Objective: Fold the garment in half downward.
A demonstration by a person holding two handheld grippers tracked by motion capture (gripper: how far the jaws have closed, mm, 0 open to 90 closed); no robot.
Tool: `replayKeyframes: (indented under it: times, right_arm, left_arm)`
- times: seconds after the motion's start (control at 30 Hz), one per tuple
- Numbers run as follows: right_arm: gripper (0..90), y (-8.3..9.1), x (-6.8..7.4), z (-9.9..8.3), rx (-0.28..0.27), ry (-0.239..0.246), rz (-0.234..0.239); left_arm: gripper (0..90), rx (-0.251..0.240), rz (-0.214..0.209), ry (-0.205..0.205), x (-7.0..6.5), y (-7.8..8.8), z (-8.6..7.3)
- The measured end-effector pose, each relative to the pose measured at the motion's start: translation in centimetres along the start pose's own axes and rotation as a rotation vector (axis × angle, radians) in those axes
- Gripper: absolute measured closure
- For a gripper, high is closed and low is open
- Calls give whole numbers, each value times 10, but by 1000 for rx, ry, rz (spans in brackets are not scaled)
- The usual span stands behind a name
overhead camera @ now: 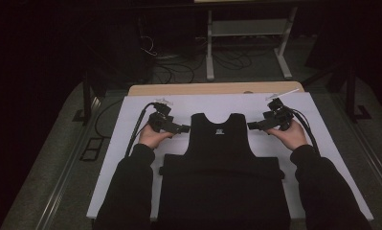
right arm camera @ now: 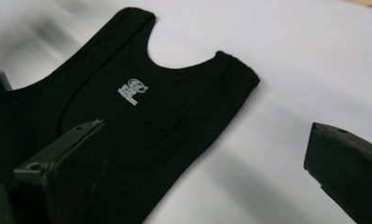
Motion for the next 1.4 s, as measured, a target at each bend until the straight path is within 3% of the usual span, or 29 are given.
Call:
replayKeyframes:
  times: [0.33, 0.57, 0.6, 0.9, 1.4]
  right_arm:
    - [0, -16, 1, -6, 31, -2, 4]
    - [0, -29, 4, -8, 39, -10, 18]
    - [0, -32, 6, -10, 47, -4, -2]
    - [0, -43, 9, -13, 75, -2, -4]
    - [160, -49, 12, -14, 72, -14, 0]
  left_arm:
    - [0, 1, -13, 1, -4, -11, -1]
    - [0, 6, -25, 10, 0, -19, -5]
    - [0, 14, -27, 11, 1, -21, -6]
    - [0, 31, -43, 14, 0, -31, -9]
    - [25, 43, -53, 18, 2, -37, -12]
Point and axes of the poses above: each handheld gripper's, and its own axes: y roughly backward along the jaws, z roughly out of its top, x roughly to its left, the point moved 2 cm from there along -y, roughly forward along the jaws, and after that the axes turned 6 degrees about -z, right-handed, at the moved point
